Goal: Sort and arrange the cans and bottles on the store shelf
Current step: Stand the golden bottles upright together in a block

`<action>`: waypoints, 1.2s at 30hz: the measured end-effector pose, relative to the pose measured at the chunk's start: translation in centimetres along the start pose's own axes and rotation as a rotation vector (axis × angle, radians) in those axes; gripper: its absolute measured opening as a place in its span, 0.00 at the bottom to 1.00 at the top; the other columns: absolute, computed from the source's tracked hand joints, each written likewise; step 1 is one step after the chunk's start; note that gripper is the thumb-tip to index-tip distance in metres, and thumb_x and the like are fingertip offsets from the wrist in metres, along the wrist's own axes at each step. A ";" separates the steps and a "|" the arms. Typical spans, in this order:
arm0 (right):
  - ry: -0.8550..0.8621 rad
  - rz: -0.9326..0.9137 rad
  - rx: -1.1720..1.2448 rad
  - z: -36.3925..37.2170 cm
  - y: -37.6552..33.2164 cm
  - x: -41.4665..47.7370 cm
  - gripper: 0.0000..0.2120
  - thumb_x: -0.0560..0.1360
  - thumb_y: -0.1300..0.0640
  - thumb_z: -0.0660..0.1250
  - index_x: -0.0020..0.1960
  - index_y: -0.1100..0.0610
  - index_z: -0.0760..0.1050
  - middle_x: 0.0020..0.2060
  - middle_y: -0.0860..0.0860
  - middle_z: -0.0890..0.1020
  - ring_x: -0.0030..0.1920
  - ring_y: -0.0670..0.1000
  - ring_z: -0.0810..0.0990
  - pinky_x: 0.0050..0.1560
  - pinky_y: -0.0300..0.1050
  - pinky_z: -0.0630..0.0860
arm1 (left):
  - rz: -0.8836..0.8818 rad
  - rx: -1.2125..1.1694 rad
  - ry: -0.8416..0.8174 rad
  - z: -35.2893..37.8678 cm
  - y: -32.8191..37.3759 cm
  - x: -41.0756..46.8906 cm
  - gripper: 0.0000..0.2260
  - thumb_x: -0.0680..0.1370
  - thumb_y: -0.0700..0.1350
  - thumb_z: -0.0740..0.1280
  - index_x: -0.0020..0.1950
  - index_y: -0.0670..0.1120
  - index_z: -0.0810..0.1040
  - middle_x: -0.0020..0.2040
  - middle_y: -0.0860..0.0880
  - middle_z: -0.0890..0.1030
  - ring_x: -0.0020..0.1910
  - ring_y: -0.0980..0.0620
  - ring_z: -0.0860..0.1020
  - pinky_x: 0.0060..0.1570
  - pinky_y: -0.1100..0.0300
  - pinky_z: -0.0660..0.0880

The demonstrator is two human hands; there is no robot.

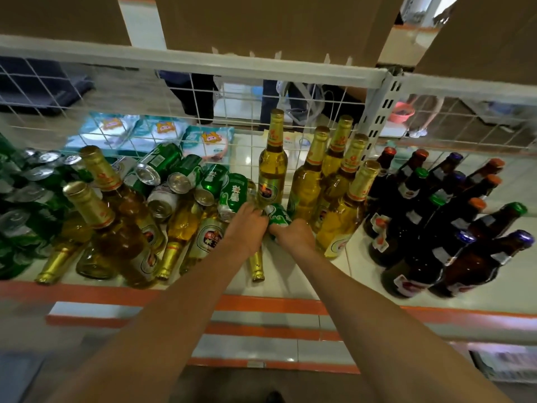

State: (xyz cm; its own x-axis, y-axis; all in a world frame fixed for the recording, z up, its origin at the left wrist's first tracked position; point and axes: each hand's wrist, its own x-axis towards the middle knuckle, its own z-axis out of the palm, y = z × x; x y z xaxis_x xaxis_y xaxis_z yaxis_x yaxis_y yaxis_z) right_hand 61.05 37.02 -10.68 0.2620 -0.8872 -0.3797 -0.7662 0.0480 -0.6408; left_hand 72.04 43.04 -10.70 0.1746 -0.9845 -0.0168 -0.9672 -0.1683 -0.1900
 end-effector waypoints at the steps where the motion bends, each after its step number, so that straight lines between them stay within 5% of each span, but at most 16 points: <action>1: 0.018 -0.015 -0.030 -0.6 -0.2 -0.5 0.21 0.70 0.43 0.72 0.53 0.59 0.79 0.47 0.54 0.83 0.48 0.57 0.82 0.40 0.46 0.75 | -0.003 -0.007 0.017 -0.1 0.1 -0.3 0.13 0.75 0.44 0.69 0.60 0.47 0.79 0.60 0.46 0.80 0.65 0.46 0.72 0.71 0.53 0.60; 5: 0.072 -0.133 -0.197 -3.0 -1.0 -2.5 0.21 0.69 0.43 0.74 0.53 0.58 0.78 0.49 0.54 0.82 0.49 0.56 0.82 0.42 0.46 0.78 | -0.013 -0.089 0.077 -0.1 0.1 -1.6 0.11 0.76 0.43 0.68 0.58 0.47 0.80 0.58 0.46 0.81 0.61 0.46 0.73 0.66 0.55 0.64; 7: 0.053 -0.191 -0.252 -4.1 -1.5 -3.7 0.13 0.71 0.47 0.74 0.43 0.54 0.75 0.46 0.53 0.80 0.48 0.55 0.81 0.39 0.45 0.75 | -0.037 -0.134 0.104 -0.4 -0.2 -2.3 0.10 0.75 0.45 0.70 0.55 0.47 0.81 0.55 0.47 0.81 0.57 0.48 0.74 0.62 0.55 0.68; 11: 0.045 -0.315 -0.286 -6.8 -3.5 -6.7 0.16 0.74 0.55 0.70 0.34 0.51 0.65 0.37 0.49 0.74 0.43 0.53 0.77 0.33 0.42 0.70 | -0.124 -0.347 0.118 -1.7 -0.8 -3.6 0.15 0.73 0.53 0.73 0.55 0.48 0.80 0.54 0.48 0.81 0.56 0.48 0.75 0.56 0.54 0.72; 14: 0.023 -0.440 -0.351 -9.0 -5.9 -8.5 0.15 0.74 0.54 0.72 0.37 0.52 0.66 0.46 0.53 0.76 0.47 0.54 0.77 0.42 0.46 0.76 | -0.188 -0.597 0.123 -4.1 -1.2 -5.0 0.19 0.70 0.56 0.75 0.57 0.50 0.79 0.53 0.49 0.81 0.54 0.49 0.77 0.51 0.54 0.75; 16: 0.007 -0.523 -0.353 -10.1 -7.7 -9.3 0.15 0.71 0.52 0.74 0.47 0.56 0.70 0.50 0.53 0.77 0.48 0.53 0.77 0.41 0.44 0.74 | -0.222 -0.730 0.120 -5.9 -1.4 -6.0 0.22 0.70 0.56 0.76 0.62 0.50 0.78 0.54 0.50 0.81 0.53 0.49 0.79 0.51 0.55 0.77; 20: -0.019 -0.659 -0.424 -10.8 -10.8 -11.5 0.31 0.68 0.45 0.74 0.65 0.58 0.68 0.52 0.51 0.77 0.48 0.52 0.77 0.42 0.46 0.77 | -0.254 -0.770 0.161 -8.4 -2.8 -8.3 0.24 0.69 0.56 0.76 0.62 0.50 0.78 0.55 0.50 0.82 0.54 0.49 0.80 0.54 0.52 0.78; 25: -0.062 -0.788 -0.447 -11.2 -14.7 -14.8 0.29 0.69 0.45 0.74 0.64 0.58 0.70 0.53 0.52 0.79 0.49 0.51 0.78 0.50 0.51 0.80 | -0.345 -0.776 0.151 -11.6 -5.8 -12.2 0.25 0.70 0.58 0.75 0.63 0.48 0.77 0.56 0.51 0.81 0.56 0.50 0.79 0.54 0.54 0.76; 29: -0.119 -0.926 -0.396 -11.0 -18.3 -17.6 0.32 0.71 0.45 0.74 0.68 0.58 0.68 0.55 0.49 0.76 0.48 0.49 0.76 0.39 0.41 0.73 | -0.447 -0.844 0.245 -14.6 -7.9 -16.1 0.20 0.72 0.57 0.74 0.60 0.50 0.78 0.54 0.52 0.81 0.54 0.51 0.78 0.53 0.56 0.75; 32: -0.161 -1.028 -0.322 -10.1 -21.4 -20.3 0.33 0.69 0.43 0.74 0.67 0.59 0.68 0.58 0.52 0.77 0.52 0.52 0.77 0.43 0.44 0.72 | -0.542 -0.858 0.340 -16.8 -9.7 -19.6 0.24 0.71 0.59 0.74 0.63 0.50 0.77 0.56 0.52 0.81 0.56 0.51 0.78 0.55 0.54 0.75; 36: -0.209 -1.122 -0.249 -7.0 -25.0 -24.4 0.31 0.66 0.41 0.75 0.60 0.59 0.73 0.48 0.52 0.79 0.48 0.53 0.79 0.40 0.46 0.73 | -0.672 -0.842 0.443 -18.0 -12.7 -25.5 0.23 0.72 0.56 0.74 0.64 0.50 0.76 0.54 0.53 0.81 0.54 0.52 0.78 0.56 0.52 0.76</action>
State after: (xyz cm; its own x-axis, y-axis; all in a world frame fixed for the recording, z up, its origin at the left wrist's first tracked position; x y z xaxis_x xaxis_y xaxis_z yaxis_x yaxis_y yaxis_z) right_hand 69.67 54.21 19.29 0.9387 -0.2811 0.1995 -0.1314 -0.8270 -0.5467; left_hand 76.50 69.43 9.77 0.7798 -0.5877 0.2158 -0.5500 -0.4784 0.6845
